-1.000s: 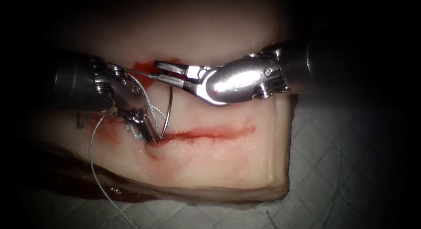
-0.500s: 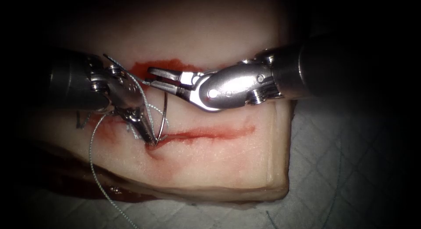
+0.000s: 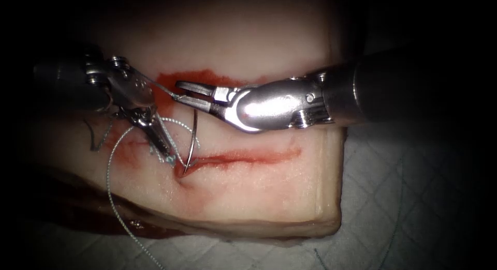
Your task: Wound Closure
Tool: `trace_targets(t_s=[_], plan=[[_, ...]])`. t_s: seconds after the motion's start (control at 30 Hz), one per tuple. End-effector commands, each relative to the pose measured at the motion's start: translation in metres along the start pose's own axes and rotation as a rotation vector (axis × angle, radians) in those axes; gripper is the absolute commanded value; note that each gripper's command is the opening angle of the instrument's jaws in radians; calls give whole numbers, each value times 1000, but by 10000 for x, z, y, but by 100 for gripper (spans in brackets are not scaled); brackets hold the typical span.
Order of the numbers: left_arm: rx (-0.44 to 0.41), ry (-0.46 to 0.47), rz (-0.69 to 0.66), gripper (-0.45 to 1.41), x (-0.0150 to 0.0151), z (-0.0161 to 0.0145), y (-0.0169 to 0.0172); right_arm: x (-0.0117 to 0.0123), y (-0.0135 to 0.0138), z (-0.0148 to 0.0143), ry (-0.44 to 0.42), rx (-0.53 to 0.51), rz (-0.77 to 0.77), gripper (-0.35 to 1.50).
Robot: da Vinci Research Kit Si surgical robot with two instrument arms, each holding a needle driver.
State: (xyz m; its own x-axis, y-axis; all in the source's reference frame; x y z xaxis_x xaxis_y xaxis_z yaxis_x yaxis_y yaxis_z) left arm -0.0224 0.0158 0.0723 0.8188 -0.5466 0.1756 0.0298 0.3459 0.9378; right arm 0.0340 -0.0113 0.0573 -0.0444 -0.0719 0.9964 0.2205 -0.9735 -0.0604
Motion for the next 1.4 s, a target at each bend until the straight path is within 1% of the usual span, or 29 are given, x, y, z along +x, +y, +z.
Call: trace_targets(t_s=[0.03, 0.2, 0.43, 0.47, 0.5, 0.57, 0.67, 0.8, 0.93, 1.0, 1.07, 1.1, 1.13, 1.2, 1.23, 1.27, 1.33, 1.37, 1.4], plan=[[-3, -8, 1, -45, -5, -3, 1, 5, -1, 8, 0, 5, 18, -35], [-1, -19, -4, -45, -6, -15, -7, 7, -5, 4, -1, 19, 90, -35], [-3, -56, 2, -45, -8, -37, -27, 15, -15, -3, 0, 42, 273, -35], [-1, -93, -2, -45, -3, -42, -34, 21, -17, -7, 5, 58, 323, -35], [-1, -93, -2, -45, -3, -42, -34, 21, -17, -7, 5, 58, 323, -35], [6, -140, 12, -45, 6, -42, -40, 28, -16, -9, 6, 65, 364, -35], [12, -233, 74, -45, 14, -42, -46, 36, -15, -10, 5, 68, 417, -35], [8, -338, 68, -45, 15, -38, -53, 37, -17, -13, 6, 89, 446, -35], [7, -445, 167, -45, 8, -34, -59, 38, -17, -16, 11, 120, 503, -35], [8, -464, 180, -45, 6, -32, -65, 39, -18, -17, 12, 131, 531, -35], [25, -446, 209, -45, 7, -26, -72, 40, -19, -18, 13, 135, 572, -35], [25, -440, 240, -37, 8, -22, -75, 40, -19, -18, 12, 134, 608, -35], [26, -428, 303, -6, 10, -16, -78, 40, -19, -19, 11, 134, 625, -35], [45, -398, 411, 14, 15, -7, -80, 41, -19, -18, 8, 134, 678, -35], [59, -382, 462, 27, 19, 0, -81, 42, -19, -18, 7, 134, 695, -35], [58, -374, 528, 42, 22, 5, -81, 43, -19, -17, 6, 131, 712, -35], [38, -366, 675, 62, 27, 12, -80, 44, -17, -16, 2, 113, 757, -35], [33, -361, 734, 74, 28, 13, -79, 45, -16, -15, 0, 98, 792, -35], [30, -360, 765, 83, 29, 14, -79, 46, -15, -14, -1, 98, 815, -35]])
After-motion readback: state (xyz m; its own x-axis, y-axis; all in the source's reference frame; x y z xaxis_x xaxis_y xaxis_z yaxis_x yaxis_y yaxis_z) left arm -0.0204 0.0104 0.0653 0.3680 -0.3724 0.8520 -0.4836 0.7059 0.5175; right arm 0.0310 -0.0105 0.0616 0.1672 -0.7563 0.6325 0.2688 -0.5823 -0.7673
